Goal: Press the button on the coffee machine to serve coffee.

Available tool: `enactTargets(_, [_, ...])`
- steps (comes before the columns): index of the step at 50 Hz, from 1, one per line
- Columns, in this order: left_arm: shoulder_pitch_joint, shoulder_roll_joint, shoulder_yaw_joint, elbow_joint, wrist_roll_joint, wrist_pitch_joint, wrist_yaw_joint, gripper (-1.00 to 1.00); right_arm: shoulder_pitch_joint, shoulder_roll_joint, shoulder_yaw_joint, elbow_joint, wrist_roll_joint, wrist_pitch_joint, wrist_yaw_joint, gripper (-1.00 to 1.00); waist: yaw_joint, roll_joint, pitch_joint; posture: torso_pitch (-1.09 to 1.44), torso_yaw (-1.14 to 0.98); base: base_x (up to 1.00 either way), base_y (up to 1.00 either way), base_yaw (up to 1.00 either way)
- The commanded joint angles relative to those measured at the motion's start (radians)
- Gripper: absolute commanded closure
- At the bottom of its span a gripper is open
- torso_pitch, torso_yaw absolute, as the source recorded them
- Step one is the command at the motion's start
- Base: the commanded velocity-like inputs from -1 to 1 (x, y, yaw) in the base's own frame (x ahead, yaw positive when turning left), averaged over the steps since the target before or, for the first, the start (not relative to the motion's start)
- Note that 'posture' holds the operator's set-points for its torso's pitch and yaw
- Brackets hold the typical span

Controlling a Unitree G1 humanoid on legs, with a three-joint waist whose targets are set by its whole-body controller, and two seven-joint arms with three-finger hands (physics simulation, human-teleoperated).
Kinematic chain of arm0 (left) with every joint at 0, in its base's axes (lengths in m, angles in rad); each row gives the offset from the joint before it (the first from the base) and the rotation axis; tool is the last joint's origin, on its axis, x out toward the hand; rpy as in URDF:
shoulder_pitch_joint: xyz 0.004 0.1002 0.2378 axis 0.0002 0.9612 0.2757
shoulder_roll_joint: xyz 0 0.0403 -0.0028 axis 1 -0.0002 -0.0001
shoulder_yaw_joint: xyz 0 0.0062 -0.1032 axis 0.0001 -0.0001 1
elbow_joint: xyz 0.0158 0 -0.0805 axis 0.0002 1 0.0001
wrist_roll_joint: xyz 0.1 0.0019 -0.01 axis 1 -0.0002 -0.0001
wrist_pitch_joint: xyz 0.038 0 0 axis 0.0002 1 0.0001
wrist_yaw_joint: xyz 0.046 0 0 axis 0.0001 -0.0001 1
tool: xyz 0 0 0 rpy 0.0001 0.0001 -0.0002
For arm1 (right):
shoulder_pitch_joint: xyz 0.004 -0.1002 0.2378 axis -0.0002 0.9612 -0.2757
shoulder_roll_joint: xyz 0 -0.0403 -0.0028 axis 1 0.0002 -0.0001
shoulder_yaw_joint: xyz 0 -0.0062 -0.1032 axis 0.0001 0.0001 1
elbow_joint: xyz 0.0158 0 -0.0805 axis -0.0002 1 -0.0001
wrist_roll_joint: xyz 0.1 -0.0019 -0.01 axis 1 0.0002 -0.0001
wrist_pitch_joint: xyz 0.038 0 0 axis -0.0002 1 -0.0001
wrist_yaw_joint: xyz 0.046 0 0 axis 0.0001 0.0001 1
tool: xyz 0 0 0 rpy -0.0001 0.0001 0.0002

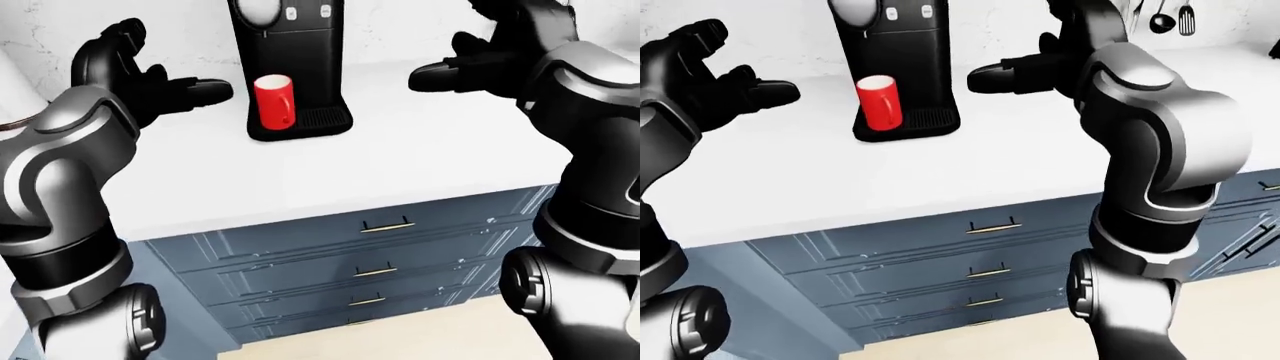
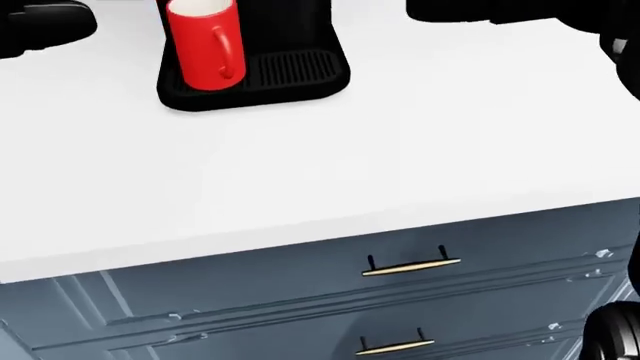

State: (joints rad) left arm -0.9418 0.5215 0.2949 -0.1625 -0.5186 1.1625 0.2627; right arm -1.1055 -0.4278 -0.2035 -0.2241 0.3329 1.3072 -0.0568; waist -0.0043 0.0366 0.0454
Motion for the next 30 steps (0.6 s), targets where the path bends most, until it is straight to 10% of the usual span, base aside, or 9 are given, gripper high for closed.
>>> enactTargets(1, [-0.034, 0.010, 0.004, -0.031, -0.006, -0.040, -0.006, -1.00, -0.023, -0.010, -0.016, -0.033, -0.011, -0.044, -0.008, -1.00, -0.004, 0.004, -0.025, 0.00, 0.00, 0.09, 0.15, 0.00])
enactTargets(10, [-0.040, 0.009, 0.001, -0.035, -0.006, -0.033, -0.006, -1.00, -0.025, -0.012, -0.022, -0.034, -0.007, -0.045, -0.009, -1.00, 0.016, -0.089, -0.041, 0.00, 0.00, 0.10, 0.12, 0.00])
enactTargets(18, [-0.034, 0.004, 0.000, -0.041, -0.003, -0.032, -0.010, -1.00, -0.016, -0.011, -0.025, -0.037, 0.000, -0.050, -0.013, -1.00, 0.005, -0.029, -0.020, 0.00, 0.00, 0.12, 0.01, 0.00])
enactTargets(22, [-0.024, 0.000, 0.001, -0.047, -0.003, -0.035, -0.012, -1.00, -0.016, -0.019, -0.035, -0.038, 0.008, -0.046, -0.015, -1.00, -0.013, 0.046, -0.039, 0.00, 0.00, 0.12, 0.00, 0.00])
enactTargets(30, [-0.037, 0.000, -0.006, -0.041, 0.003, -0.032, -0.016, -1.00, -0.022, -0.029, -0.038, -0.032, 0.020, -0.049, -0.022, -1.00, 0.003, -0.007, -0.023, 0.00, 0.00, 0.12, 0.00, 0.00])
